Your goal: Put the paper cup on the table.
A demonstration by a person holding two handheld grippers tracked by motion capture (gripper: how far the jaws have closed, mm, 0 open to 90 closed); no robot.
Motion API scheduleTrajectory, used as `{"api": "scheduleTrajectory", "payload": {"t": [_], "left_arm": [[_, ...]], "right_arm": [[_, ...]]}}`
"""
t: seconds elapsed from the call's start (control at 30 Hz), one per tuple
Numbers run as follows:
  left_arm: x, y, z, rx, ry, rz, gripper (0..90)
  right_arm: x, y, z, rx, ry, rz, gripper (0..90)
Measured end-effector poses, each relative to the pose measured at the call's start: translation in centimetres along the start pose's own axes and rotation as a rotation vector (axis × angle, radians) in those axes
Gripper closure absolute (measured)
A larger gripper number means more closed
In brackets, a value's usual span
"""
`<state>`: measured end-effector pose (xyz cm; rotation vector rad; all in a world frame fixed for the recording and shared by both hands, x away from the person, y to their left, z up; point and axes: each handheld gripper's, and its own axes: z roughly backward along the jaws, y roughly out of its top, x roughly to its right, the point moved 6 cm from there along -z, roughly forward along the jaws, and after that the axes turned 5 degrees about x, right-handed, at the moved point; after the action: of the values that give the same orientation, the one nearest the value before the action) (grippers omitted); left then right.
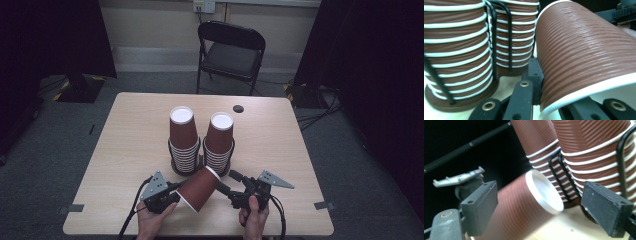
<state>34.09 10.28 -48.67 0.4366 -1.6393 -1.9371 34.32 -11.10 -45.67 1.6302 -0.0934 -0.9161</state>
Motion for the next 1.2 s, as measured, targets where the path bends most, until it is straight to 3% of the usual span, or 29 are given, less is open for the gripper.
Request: {"api": "scheduleTrajectory", "payload": {"t": [0.03,0.1,0.13,0.3,0.33,0.37,0.43,0.57,0.63,0.7,0.73,0.77,0.9,0.97,1.07,1.13,1.2], "left_arm": [[-0.1,0.1,0.1,-0.004,0.001,0.002,85.0],[-0.3,0.2,0.3,-0.019,-0.006,0.006,85.0],[-0.5,0.3,0.3,-0.028,-0.002,0.007,85.0],[-1.1,0.8,0.5,-0.049,0.001,0.006,85.0],[-1.2,0.9,0.5,-0.051,-0.002,0.004,85.0],[-1.2,1.0,0.5,-0.053,-0.006,0.021,85.0],[-1.2,0.9,0.5,-0.068,-0.020,0.034,84.9],[-1.3,0.8,0.5,-0.094,-0.027,0.036,84.9],[-1.4,0.8,0.4,-0.118,-0.032,0.031,84.9],[-1.4,1.0,0.4,-0.133,-0.033,0.032,85.0],[-1.4,1.0,0.4,-0.133,-0.033,0.032,85.0],[-1.4,1.1,0.3,-0.146,-0.032,0.032,85.0],[-1.6,1.1,0.4,-0.165,-0.032,0.040,85.0],[-1.7,1.1,0.3,-0.201,-0.034,0.039,85.0],[-1.7,1.0,0.2,-0.227,-0.040,0.044,85.0],[-1.7,1.0,0.1,-0.245,-0.038,0.040,85.0],[-1.6,1.0,0.1,-0.258,-0.050,0.016,85.2]], "right_arm": [[0.0,-0.1,0.0,-0.008,0.007,0.011,15.2],[0.3,-0.3,0.0,-0.022,-0.022,0.080,16.1],[0.3,-0.3,0.0,-0.022,-0.022,0.080,16.1],[0.4,-1.2,0.1,-0.033,-0.067,0.276,12.7],[0.4,-1.3,0.1,-0.030,-0.064,0.293,12.7],[0.5,-1.6,0.0,-0.028,-0.091,0.352,12.6],[0.5,-1.9,0.1,-0.030,-0.104,0.395,12.5],[0.2,-2.5,0.1,-0.076,-0.085,0.447,13.7],[0.1,-2.7,0.1,-0.104,-0.109,0.497,13.8],[0.0,-3.4,-0.1,-0.193,-0.074,0.530,14.2],[0.0,-3.4,-0.1,-0.193,-0.074,0.530,14.2],[-0.1,-3.7,-0.1,-0.216,-0.096,0.587,15.2],[-0.4,-4.1,-0.2,-0.236,-0.095,0.630,15.2],[-0.5,-4.2,-0.3,-0.247,-0.100,0.682,15.3],[-0.6,-4.3,-0.3,-0.258,-0.113,0.702,15.2],[-0.8,-4.5,-0.3,-0.274,-0.086,0.723,15.1],[-0.7,-4.6,-0.4,-0.278,-0.114,0.745,15.0]]}}
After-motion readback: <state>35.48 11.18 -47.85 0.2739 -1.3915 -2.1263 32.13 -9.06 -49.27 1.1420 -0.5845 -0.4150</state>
